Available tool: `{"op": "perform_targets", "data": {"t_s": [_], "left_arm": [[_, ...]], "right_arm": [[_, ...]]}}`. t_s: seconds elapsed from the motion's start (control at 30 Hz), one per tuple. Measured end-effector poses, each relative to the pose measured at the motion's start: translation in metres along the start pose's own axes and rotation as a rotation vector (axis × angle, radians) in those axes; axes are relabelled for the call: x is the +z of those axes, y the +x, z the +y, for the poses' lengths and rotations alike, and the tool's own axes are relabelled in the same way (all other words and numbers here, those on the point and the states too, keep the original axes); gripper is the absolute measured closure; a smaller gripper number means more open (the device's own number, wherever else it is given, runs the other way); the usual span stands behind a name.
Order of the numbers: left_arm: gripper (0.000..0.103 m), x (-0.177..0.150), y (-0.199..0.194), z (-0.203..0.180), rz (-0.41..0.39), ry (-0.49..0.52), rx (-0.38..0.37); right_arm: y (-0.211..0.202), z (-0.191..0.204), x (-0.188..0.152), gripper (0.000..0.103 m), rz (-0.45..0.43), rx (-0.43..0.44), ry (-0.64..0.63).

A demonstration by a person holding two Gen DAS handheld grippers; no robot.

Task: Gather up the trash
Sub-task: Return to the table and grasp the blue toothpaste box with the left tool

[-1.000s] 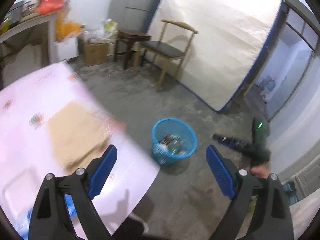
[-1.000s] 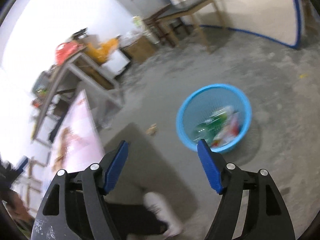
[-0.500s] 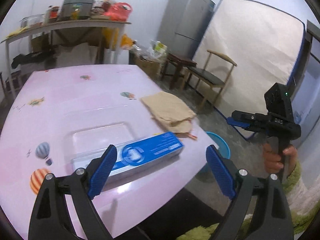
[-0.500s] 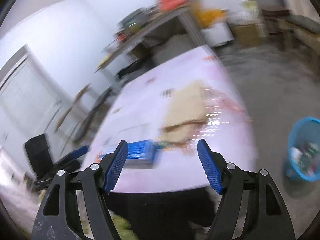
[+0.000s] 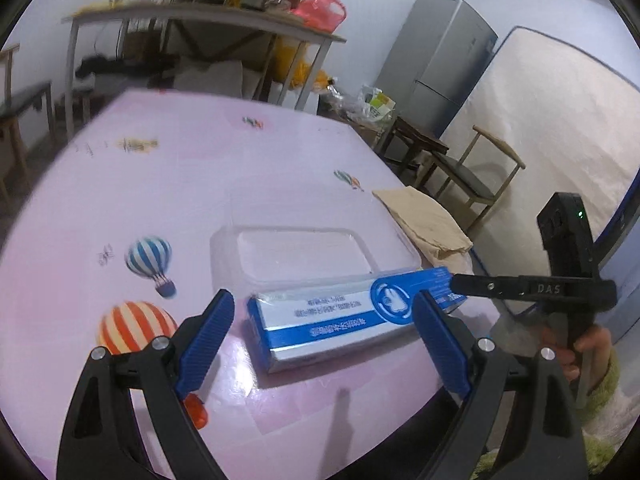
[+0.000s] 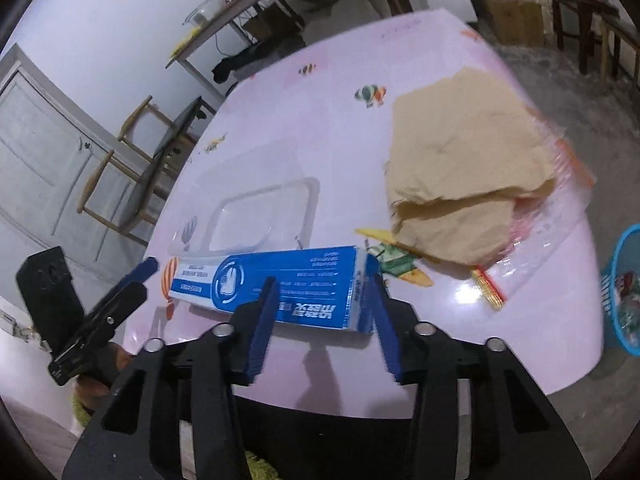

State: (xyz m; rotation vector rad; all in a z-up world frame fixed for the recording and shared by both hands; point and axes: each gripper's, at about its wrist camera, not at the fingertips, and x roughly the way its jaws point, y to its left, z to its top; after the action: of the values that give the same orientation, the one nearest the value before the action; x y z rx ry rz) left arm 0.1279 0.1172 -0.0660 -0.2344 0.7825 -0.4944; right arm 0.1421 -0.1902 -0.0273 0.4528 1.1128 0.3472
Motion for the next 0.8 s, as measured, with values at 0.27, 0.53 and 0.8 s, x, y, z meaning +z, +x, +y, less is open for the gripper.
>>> {"op": "perform_targets", "data": {"t_s": [0.27, 0.53, 0.8], "left_arm": [[0.015, -0.01, -0.013, 0.019, -0.008, -0.006, 0.007], [0.014, -0.01, -0.036, 0.062, -0.101, -0.071, 0.151], [0.009, 0.002, -0.047, 0.1, -0.205, -0.196, 0.176]], "right_arm": [[0.005, 0.019, -0.009, 0.075, 0.076, 0.083, -0.029], [0.035, 0.056, -0.02, 0.076, 0.178, 0.24, -0.059], [0.06, 0.094, -0.046, 0.074, 0.29, 0.362, -0.117]]}}
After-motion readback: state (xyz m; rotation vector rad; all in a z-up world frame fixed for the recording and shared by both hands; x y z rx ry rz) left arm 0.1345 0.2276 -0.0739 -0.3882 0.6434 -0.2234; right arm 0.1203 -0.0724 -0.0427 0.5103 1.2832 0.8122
